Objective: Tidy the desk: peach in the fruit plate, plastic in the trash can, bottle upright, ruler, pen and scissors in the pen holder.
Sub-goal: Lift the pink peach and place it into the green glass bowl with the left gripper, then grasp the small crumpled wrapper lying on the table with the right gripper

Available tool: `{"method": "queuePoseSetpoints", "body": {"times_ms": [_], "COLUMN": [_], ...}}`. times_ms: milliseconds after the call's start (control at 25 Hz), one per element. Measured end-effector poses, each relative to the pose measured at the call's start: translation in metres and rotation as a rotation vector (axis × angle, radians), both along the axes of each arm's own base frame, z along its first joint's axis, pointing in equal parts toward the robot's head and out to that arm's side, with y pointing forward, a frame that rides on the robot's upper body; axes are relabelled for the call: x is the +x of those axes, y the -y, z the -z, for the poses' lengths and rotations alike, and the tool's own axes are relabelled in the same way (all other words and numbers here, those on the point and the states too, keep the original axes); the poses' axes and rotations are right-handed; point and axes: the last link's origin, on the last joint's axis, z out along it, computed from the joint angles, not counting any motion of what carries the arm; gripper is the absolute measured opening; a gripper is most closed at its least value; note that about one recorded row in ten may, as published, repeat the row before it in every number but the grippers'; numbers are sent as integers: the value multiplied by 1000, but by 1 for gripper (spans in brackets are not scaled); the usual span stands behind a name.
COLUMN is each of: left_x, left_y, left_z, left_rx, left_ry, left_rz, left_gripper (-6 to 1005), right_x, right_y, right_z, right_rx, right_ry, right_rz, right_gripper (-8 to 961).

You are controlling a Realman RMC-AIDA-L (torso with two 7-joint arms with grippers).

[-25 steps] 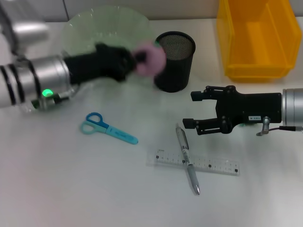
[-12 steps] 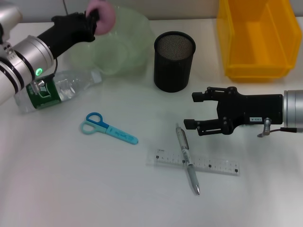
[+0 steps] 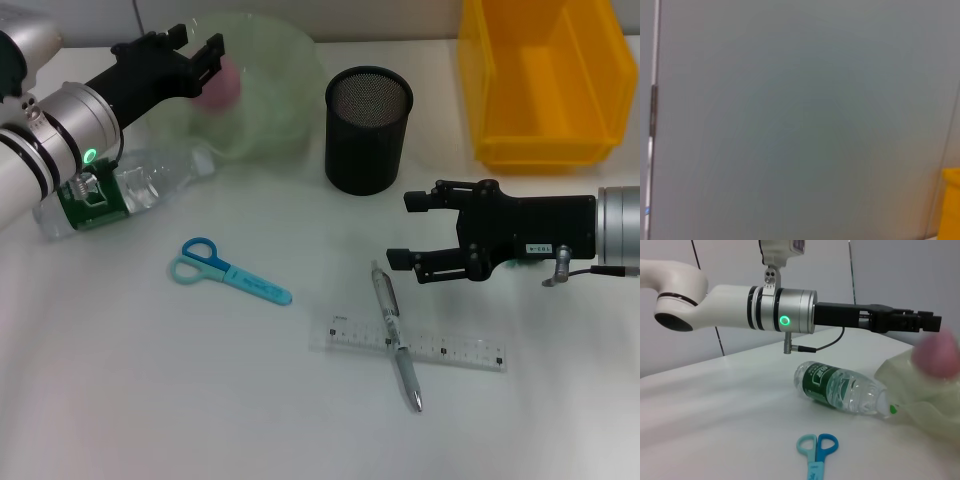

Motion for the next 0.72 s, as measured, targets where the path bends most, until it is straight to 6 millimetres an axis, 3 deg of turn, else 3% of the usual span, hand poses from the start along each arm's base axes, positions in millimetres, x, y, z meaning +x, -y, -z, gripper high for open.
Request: {"method": "queuePoseSetpoints", "body": {"times_ms": [200, 240, 280, 440, 640, 720], "left_x": [8, 12, 12, 11, -5, -8], "left_y": [13, 26, 26, 57, 95, 102], "left_z": [-9, -19, -19, -31, -32, -29], "left_rx": [-22, -50, -50, -164, -389, -434], "left_ry": [123, 197, 197, 208, 134, 113], "left_rz": [89, 162, 162, 320, 425, 436], "left_gripper": [512, 555, 598, 770, 815, 815], "right_x": [0, 0, 0, 0, 1, 1], "right_y": [-1, -1, -1, -2, -2, -3], "right_z": [0, 0, 0, -2, -4, -4], "right_rx": [3, 5, 5, 7, 5, 6], "right_ry": [2, 3, 3, 5, 3, 2], "right_rz": [0, 0, 0, -2, 4, 5], "right_gripper": [839, 839, 839, 839, 838, 838]}}
